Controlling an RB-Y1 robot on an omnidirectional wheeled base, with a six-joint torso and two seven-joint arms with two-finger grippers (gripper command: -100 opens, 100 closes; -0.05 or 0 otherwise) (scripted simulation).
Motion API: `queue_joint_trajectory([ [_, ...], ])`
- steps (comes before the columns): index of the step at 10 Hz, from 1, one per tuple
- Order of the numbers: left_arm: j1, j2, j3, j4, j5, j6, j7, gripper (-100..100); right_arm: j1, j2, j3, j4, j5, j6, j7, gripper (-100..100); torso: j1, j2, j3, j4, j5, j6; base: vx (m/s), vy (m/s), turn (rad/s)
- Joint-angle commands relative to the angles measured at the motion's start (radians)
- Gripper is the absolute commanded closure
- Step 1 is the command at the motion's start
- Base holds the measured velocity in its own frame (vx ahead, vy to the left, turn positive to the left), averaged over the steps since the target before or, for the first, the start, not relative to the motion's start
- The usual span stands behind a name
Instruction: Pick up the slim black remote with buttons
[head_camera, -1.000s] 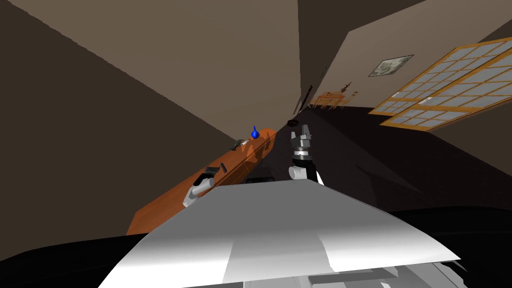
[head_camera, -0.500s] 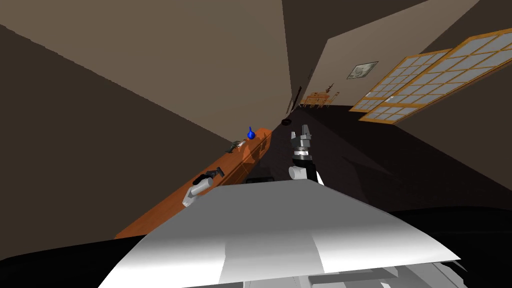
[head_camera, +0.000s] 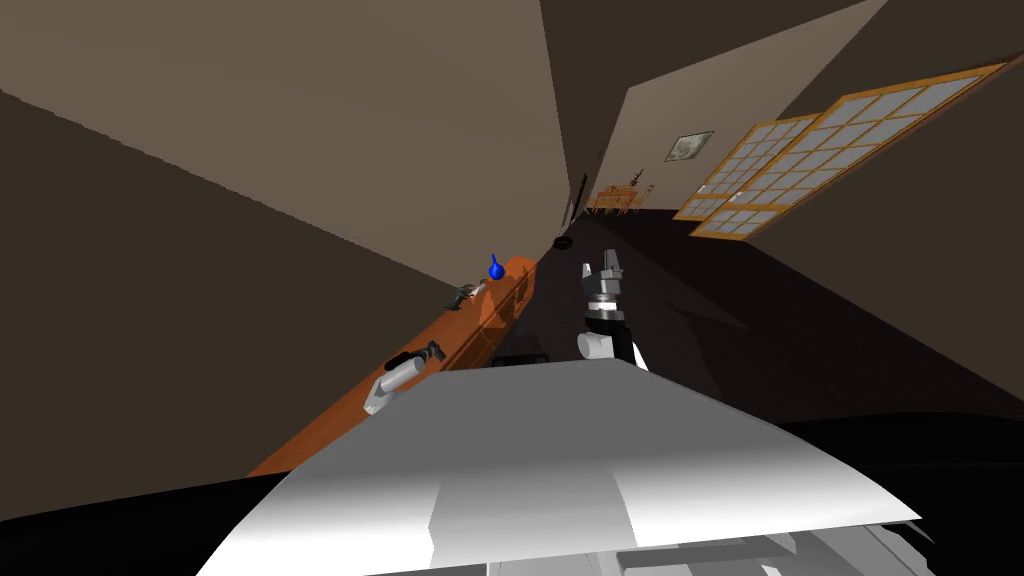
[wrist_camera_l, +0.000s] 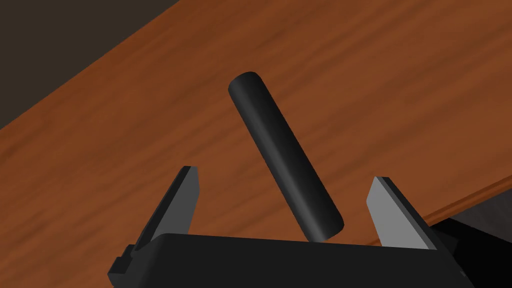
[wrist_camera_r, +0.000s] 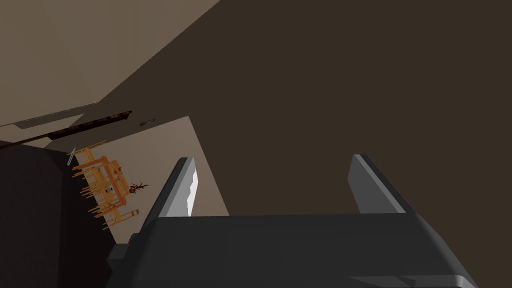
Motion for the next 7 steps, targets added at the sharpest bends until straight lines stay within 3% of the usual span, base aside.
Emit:
queue_joint_trajectory([
  [1,-0.021,0.002,0.023,0.050,0.002,0.050,0.050,-100,0.000,0.000,0.000,0.000,0.000,0.000,0.000,0,0.000,0.000,0.000,0.000,0.000,0.000,-0.007,0.044,-0.243],
  [3,-0.021,0.002,0.023,0.053,0.002,0.063,0.086,-100,0.000,0.000,0.000,0.000,0.000,0.000,0.000,0,0.000,0.001,0.000,0.000,0.000,0.000,-0.008,0.036,-0.044],
  [4,-0.038,0.005,0.043,0.094,0.002,0.109,0.126,-100,0.000,0.000,0.000,0.000,0.000,0.000,0.000,0,-0.001,0.000,0.000,0.000,0.000,0.000,0.002,0.034,-0.222],
  [5,-0.038,0.005,0.043,0.094,0.002,0.113,0.145,-100,0.000,0.000,0.000,0.000,0.000,0.000,0.000,0,-0.001,0.000,0.000,0.000,0.000,0.001,-0.007,0.042,-0.148],
  [6,-0.055,0.007,0.063,0.124,0.002,0.161,0.180,-100,0.000,0.000,0.000,0.000,0.000,0.000,0.000,0,0.000,0.000,0.000,0.000,0.000,0.000,-0.011,0.049,-0.264],
  [7,-0.055,0.007,0.063,0.134,0.002,0.162,0.203,-100,0.000,0.000,0.000,0.000,0.000,0.000,0.000,0,0.000,0.000,0.000,0.000,0.000,0.001,-0.010,0.053,-0.131],
])
